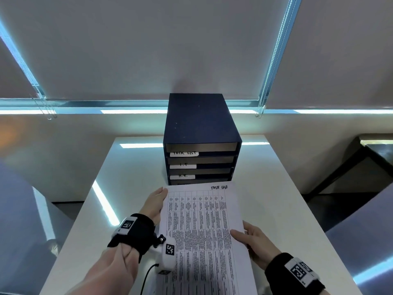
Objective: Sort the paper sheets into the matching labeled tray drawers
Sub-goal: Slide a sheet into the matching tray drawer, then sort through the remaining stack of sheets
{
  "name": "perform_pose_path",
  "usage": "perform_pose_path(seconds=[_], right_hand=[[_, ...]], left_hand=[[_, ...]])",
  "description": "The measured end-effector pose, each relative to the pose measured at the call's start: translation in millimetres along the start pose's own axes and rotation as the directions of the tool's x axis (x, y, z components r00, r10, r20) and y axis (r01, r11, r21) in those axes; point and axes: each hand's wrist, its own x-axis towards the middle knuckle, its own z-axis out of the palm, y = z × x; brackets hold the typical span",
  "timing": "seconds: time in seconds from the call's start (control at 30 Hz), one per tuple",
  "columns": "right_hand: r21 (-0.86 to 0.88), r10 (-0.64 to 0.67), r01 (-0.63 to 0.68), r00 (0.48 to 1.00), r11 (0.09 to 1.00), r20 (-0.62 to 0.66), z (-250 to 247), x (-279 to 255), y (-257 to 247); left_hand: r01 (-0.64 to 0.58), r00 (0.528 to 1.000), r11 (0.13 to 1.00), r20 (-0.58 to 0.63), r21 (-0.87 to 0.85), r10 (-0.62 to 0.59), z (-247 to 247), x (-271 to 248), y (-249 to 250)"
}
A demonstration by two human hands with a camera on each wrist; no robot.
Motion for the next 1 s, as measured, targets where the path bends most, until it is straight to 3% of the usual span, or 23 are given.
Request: perform_pose_path(seconds=[0.13,0.27,0.37,0.5,0.67,0.8,0.9,0.93,1.0], right_hand=[[-0.082,-0.047,0.039,0.993,0.996,-0.106,1.7,-1.1,5.9],[-0.082,-0.082,0.069,0.984,0.994,-0.156,10.8,-0.1,-27.6],[-0.081,-0.056,0.042,0.980,0.996,-0.192,5.3,23.3,-57.0],[-0.097,-0.008,-0.014,0.976,0.995,-0.216,6.9,60.2,-95.5],[-0.157,-0.088,0.049,0.964,0.986,-0.251,22.9,111.6,-148.5],[-0.148,-0.144,0.110,0.959,0.983,-0.243,34.5,128.2,-163.7],[-0.226,-0.087,0.025,0.959,0.974,-0.269,32.2,122.4,-155.7],[-0.173,-0.059,0.012,0.962,0.985,-0.266,30.3,124.8,-152.3],[0.089,-0.034,0.058,0.968,0.994,-0.249,33.3,134.2,-149.9]], left_hand=[[-0.026,0.999,0.996,-0.027,-0.084,0.024,10.2,0.4,28.4],[-0.036,0.999,0.999,-0.025,-0.010,0.036,22.7,18.3,66.8],[0.012,0.998,1.000,0.056,-0.019,-0.011,26.5,27.1,78.8],[0.052,0.986,0.998,0.160,-0.032,-0.047,21.1,13.4,67.1],[0.010,0.964,1.000,0.266,-0.016,-0.005,12.7,9.4,34.8],[-0.135,0.985,0.991,0.106,0.010,0.133,24.8,31.9,30.1],[-0.160,0.987,0.982,-0.042,-0.104,0.156,33.1,57.3,32.6],[-0.152,0.988,0.972,-0.068,-0.178,0.142,36.8,65.3,36.1],[-0.137,0.990,0.934,-0.075,-0.331,0.119,46.9,78.6,48.3]])
